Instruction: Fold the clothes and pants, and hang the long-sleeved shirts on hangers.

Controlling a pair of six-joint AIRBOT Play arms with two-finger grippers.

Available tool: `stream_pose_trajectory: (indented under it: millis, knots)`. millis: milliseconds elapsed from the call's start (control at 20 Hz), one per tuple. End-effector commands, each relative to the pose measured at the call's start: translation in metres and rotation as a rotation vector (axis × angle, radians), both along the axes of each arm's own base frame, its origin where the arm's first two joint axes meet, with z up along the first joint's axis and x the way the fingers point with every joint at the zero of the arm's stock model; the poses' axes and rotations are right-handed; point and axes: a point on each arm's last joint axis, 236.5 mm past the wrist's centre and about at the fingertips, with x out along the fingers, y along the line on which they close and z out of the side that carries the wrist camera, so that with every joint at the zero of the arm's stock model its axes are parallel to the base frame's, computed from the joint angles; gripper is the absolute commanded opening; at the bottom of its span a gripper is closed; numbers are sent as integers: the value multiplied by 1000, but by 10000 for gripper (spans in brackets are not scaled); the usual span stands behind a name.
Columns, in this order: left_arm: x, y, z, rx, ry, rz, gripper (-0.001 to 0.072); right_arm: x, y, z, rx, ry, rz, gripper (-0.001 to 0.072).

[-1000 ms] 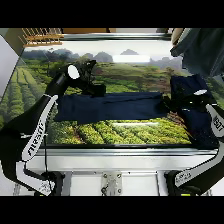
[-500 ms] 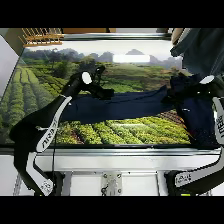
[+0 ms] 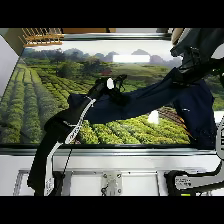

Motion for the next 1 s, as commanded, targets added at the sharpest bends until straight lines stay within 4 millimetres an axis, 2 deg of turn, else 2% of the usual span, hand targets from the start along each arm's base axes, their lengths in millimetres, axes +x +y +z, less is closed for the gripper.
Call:
stream_pose_trajectory:
  millis: [0,150,300,450,650,800,950]
  knots:
    - [-10,-2,-16,22,34,-17,13,1,28,27,-38,-51,40,12]
    - [-7,6,-13,27,45,-14,13,0,56,38,-32,-80,87,12]
    - [10,9,9,1,5,0,13,3,81,49,-21,-126,117,11]
    - [31,28,36,-22,-40,42,13,-1,109,55,0,-134,136,12]
    - [71,80,81,-53,-107,152,13,-1,158,63,61,-177,147,12]
    - [100,133,117,-69,-165,242,13,0,212,76,168,-232,165,12]
    - [120,192,150,-76,-214,342,13,-5,273,76,296,-232,187,12]
